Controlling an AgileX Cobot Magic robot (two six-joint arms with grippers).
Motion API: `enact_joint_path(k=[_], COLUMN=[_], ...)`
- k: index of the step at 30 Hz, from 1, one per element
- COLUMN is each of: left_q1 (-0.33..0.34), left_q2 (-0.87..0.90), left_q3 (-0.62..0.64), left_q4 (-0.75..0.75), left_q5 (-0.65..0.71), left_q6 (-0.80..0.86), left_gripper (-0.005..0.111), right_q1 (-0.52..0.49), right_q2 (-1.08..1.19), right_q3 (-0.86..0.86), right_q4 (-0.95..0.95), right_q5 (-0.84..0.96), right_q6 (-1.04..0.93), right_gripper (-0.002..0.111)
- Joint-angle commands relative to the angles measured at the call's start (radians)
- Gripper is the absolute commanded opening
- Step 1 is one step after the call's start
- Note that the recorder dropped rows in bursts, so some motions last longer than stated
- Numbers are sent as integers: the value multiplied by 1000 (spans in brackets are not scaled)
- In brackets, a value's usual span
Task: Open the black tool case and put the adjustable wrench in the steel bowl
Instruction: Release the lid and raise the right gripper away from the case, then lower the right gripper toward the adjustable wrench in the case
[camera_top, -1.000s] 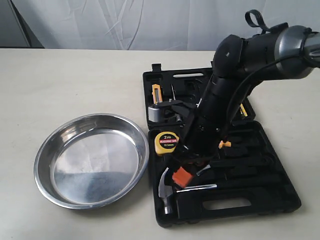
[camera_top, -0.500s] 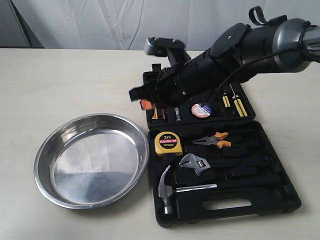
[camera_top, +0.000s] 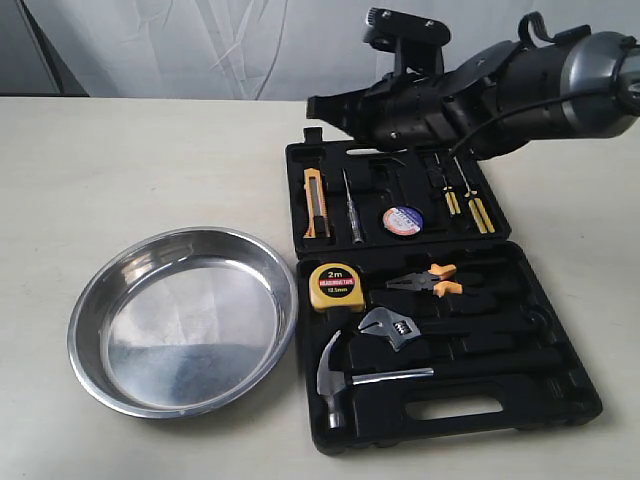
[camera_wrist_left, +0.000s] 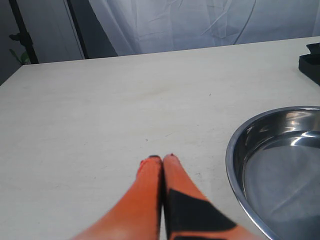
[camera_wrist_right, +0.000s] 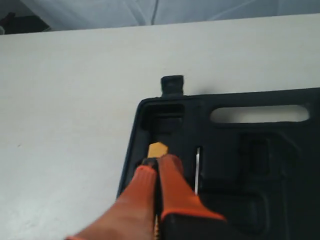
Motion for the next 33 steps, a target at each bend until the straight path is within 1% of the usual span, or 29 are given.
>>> enact_joint_path(k=[1, 6, 8, 10, 13, 15, 18, 19, 20, 22, 23, 26, 28, 33], left_q1=[4, 4, 4, 4, 4, 4, 4, 4, 4, 4, 4, 4, 4, 4], left_q2=[-3, -3, -3, -3, -3, -3, -3, -3, -3, -3, -3, -3, -3, -3], left_q3=[-3, -3, -3, -3, -3, -3, -3, -3, -3, -3, -3, -3, -3, -3], left_q4=[4, 4, 4, 4, 4, 4, 4, 4, 4, 4, 4, 4, 4, 4], left_q5=[-13, -13, -13, -13, -13, -13, -13, -13, -13, -13, -13, -13, -13, -13], left_q6=[-2, -2, -2, -2, -2, -2, -2, -2, -2, -2, -2, -2, -2, -2], left_gripper=[0, 0, 0, 0, 0, 0, 0, 0, 0, 0, 0, 0, 0, 0], right_q1=[-75, -160, -196, -230, -300, -337, -383, -396, -401, -403, -403, -403, -401, -369], right_q2=[-3, -3, -3, -4, -4, -4, -9, -11, -13, -13, -13, -13, -13, -13], right_q3=[-3, -3, -3, -3, -3, -3, -3, -3, -3, -3, -3, -3, -3, -3], right_q4=[3, -41, -107, -134, -231, -408, -735, -866, -942, -1077, -1122, -1181, -1181, -1153], right_q5=[-31, 47, 91, 143, 261, 324, 412, 457, 493, 592, 653, 832, 920, 1090], right_q6=[1, 1, 1, 2, 69, 178, 446, 564, 629, 701, 706, 702, 690, 651], right_gripper=[-1, -1, -1, -1, -1, -1, -1, -1, -1, -1, -1, -1, -1, -1])
